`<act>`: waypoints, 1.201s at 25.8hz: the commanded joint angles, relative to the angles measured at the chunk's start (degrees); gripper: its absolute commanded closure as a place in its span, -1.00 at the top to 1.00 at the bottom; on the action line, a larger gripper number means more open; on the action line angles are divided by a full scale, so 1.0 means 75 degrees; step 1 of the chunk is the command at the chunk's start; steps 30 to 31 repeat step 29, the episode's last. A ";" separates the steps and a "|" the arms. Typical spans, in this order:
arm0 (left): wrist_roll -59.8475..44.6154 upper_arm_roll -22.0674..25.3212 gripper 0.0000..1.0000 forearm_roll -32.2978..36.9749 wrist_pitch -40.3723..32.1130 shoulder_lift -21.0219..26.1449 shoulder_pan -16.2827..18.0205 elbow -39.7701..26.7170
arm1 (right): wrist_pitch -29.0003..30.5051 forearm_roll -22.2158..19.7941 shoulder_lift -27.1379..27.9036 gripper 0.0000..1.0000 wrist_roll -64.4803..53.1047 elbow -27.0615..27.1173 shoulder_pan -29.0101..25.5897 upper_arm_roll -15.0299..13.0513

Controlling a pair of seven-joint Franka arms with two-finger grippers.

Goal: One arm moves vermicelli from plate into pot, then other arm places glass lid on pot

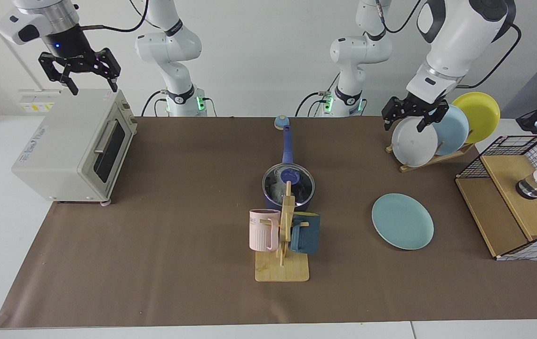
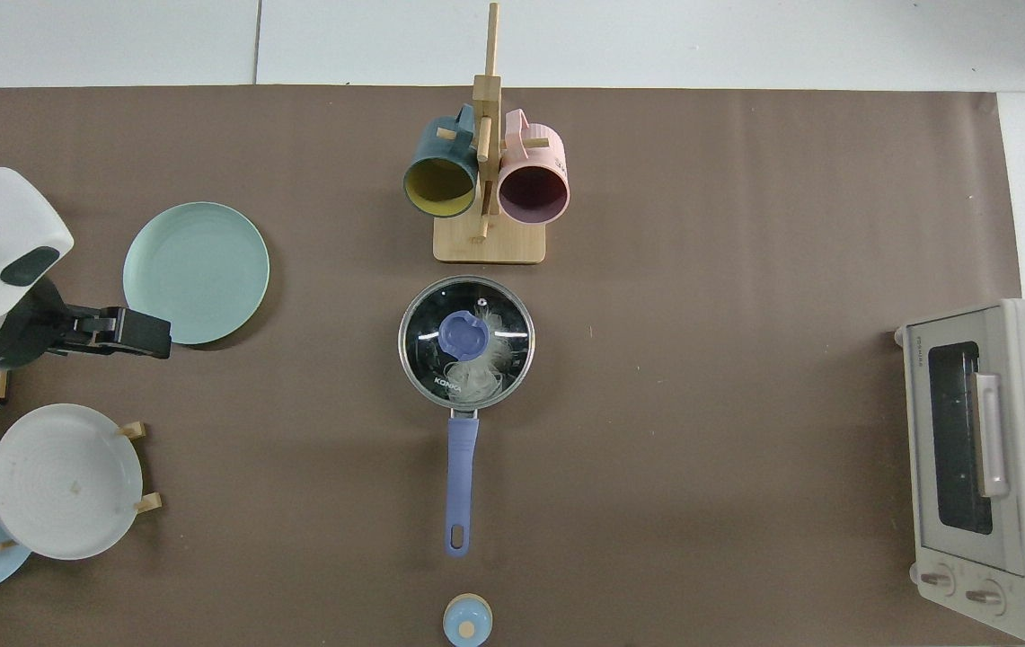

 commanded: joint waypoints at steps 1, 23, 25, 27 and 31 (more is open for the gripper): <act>0.0062 0.0056 1.00 0.0003 0.0092 -0.0142 -0.0050 -0.0109 | 0.0703 0.0036 -0.0515 1.00 0.0179 -0.0988 -0.0017 0.0007; 0.0062 0.0056 1.00 0.0003 0.0092 -0.0131 -0.0050 -0.0109 | 0.1431 0.0211 0.0224 1.00 0.0896 -0.0789 -0.0485 0.0183; 0.0050 0.0056 1.00 0.0003 0.0092 -0.0142 -0.0050 -0.0109 | 0.1407 0.0270 0.0189 1.00 0.0813 -0.0789 -0.0520 0.0183; 0.0050 0.0056 1.00 0.0003 0.0104 -0.0142 -0.0050 -0.0109 | 0.1314 0.0317 0.0153 1.00 0.0801 -0.0789 -0.0532 0.0171; 0.0062 0.0056 1.00 0.0003 0.0092 -0.0131 -0.0050 -0.0109 | 0.1267 0.0317 0.0153 1.00 0.0801 -0.0800 -0.0532 0.0183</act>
